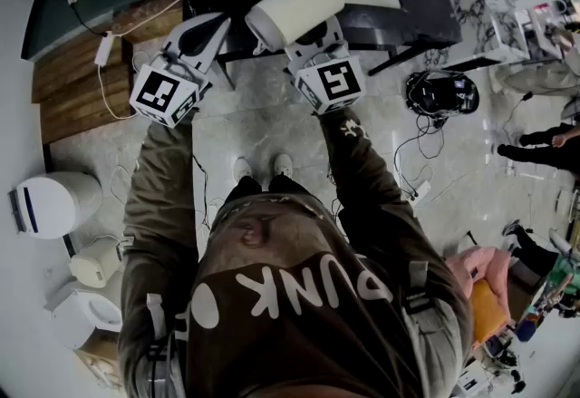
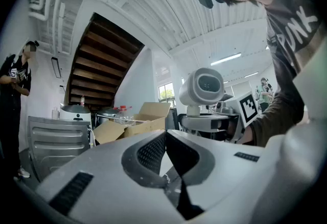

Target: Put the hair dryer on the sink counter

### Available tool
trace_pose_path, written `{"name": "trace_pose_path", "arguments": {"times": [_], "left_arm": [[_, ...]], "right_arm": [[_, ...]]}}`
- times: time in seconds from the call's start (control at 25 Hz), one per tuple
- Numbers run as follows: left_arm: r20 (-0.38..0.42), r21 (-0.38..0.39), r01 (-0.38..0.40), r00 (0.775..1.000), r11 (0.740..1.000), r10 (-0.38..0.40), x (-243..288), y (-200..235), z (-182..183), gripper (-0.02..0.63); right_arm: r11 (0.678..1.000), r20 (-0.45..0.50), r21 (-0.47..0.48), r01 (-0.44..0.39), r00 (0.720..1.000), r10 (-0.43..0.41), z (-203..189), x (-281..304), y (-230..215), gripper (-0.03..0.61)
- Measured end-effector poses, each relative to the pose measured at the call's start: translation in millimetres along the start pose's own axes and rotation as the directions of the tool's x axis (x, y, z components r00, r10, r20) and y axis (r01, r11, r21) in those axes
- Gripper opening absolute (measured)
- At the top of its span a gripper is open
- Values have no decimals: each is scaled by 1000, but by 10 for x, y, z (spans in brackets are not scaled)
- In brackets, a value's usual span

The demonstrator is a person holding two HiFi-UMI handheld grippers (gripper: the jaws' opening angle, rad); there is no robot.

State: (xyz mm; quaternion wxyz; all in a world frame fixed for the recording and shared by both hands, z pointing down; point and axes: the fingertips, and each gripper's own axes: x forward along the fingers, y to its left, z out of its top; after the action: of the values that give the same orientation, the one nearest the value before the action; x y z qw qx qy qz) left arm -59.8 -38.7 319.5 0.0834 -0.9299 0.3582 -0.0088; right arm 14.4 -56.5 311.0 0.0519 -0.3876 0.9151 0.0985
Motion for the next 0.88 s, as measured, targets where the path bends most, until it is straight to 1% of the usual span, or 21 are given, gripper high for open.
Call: {"name": "trace_pose_path", "arguments": {"times": [0.32,0.52,0.88], "left_arm": [[0,7,-2,1000,1000,2,36,-38,-7,2],[1,7,-4,1000,1000,4,20,-48,14,2],[-10,17,-18,1000,1000,18,98,-133,43,2]], "right_arm": [[1000,-6,0,4,1000,-4,-24,-42,-45,160],[1000,0,18,1,1000,-1,-30,-55,-30,164],[999,13,26,-20,1000,20,-1,-138,-69,164]]}}
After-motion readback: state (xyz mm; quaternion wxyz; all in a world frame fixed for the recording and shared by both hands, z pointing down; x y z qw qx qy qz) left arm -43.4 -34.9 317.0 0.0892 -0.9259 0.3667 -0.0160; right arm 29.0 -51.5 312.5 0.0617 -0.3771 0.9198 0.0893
